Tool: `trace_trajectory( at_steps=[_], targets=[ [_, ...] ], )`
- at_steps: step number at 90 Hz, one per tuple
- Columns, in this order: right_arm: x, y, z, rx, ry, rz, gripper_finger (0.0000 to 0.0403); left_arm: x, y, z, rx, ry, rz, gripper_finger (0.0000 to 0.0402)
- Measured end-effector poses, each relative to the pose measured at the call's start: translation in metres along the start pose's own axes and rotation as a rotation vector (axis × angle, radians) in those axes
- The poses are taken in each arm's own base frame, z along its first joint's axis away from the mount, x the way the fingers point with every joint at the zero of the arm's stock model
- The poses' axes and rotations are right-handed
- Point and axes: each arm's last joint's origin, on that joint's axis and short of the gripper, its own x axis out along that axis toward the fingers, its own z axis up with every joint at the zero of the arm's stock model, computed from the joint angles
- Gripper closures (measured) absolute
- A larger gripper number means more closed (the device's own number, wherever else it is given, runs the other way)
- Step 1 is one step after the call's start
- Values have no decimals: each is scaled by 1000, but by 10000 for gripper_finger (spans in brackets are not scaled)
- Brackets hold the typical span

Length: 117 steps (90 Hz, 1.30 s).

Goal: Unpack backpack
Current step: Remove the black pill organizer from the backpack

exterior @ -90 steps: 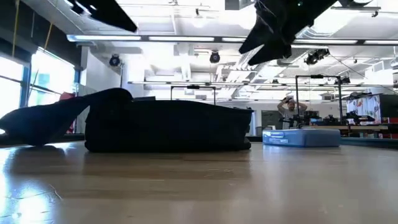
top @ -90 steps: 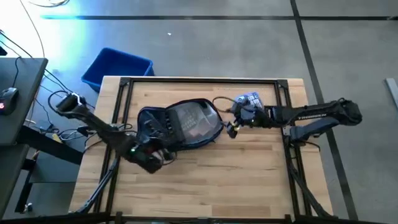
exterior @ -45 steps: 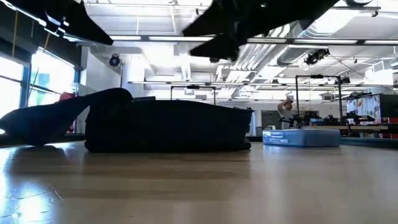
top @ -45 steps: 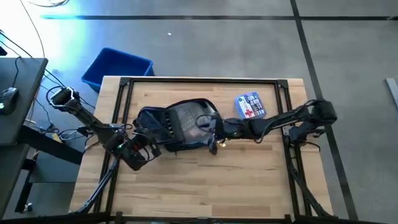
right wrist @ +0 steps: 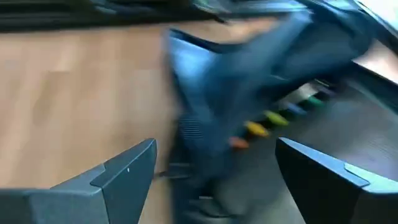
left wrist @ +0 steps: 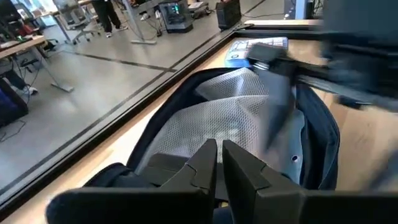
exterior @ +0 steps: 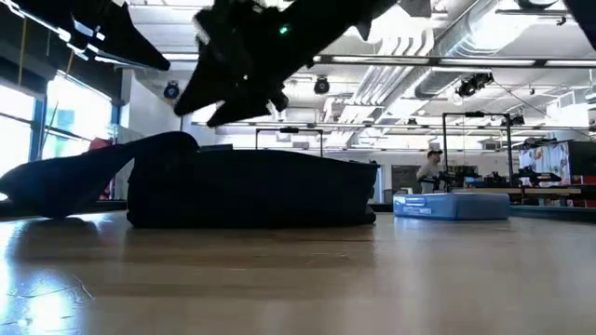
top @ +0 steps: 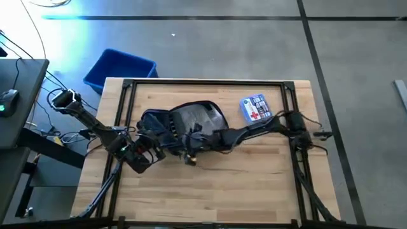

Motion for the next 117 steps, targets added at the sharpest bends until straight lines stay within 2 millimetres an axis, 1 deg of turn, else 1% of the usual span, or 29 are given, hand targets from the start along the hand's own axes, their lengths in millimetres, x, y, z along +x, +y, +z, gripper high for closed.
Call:
trace_trajectory(
  at_steps=[7, 12, 23, 31, 38, 45, 54, 60, 65, 75, 85, 89, 95, 108, 117],
  targets=[
    [4, -15, 5, 59, 81, -12, 89, 0, -2, -2, -14, 44, -43, 395],
    [6, -28, 8, 105, 119, 7, 89, 2, -3, -8, -23, 74, -68, 395],
    [11, -60, 10, 214, 162, 56, 94, 7, 1, -34, -27, 126, -59, 395],
    [15, -81, 11, 292, 179, 80, 97, 13, 8, -53, -48, 151, -22, 395],
    [16, -93, 11, 342, 190, 85, 98, 17, 15, -66, -75, 170, 13, 395],
    [18, -99, 10, 363, 201, 113, 98, 23, 21, -77, -87, 223, 33, 395],
    [17, -101, 7, 349, 230, 145, 98, 30, 31, -92, -111, 325, 53, 395],
    [17, -100, 6, 291, 243, 150, 98, 35, 37, -101, -129, 384, 75, 395],
    [16, -96, 6, 240, 234, 152, 98, 37, 42, -108, -145, 425, 94, 395],
    [13, -75, 7, 113, 201, 92, 98, 40, 50, -119, -167, 502, 114, 395],
    [9, -52, 4, -24, 185, -41, 99, 42, 54, -125, -174, 532, 127, 395],
    [7, -46, 2, -54, 185, -98, 99, 43, 55, -127, -179, 533, 130, 395],
    [5, -46, -1, -74, 207, -165, 99, 44, 55, -127, -190, 531, 132, 395],
    [3, -52, -10, -96, 292, -283, 99, 45, 54, -126, -202, 526, 128, 395],
    [1, -51, -12, -103, 310, -298, 99, 45, 53, -126, -212, 520, 121, 395]
  ],
)
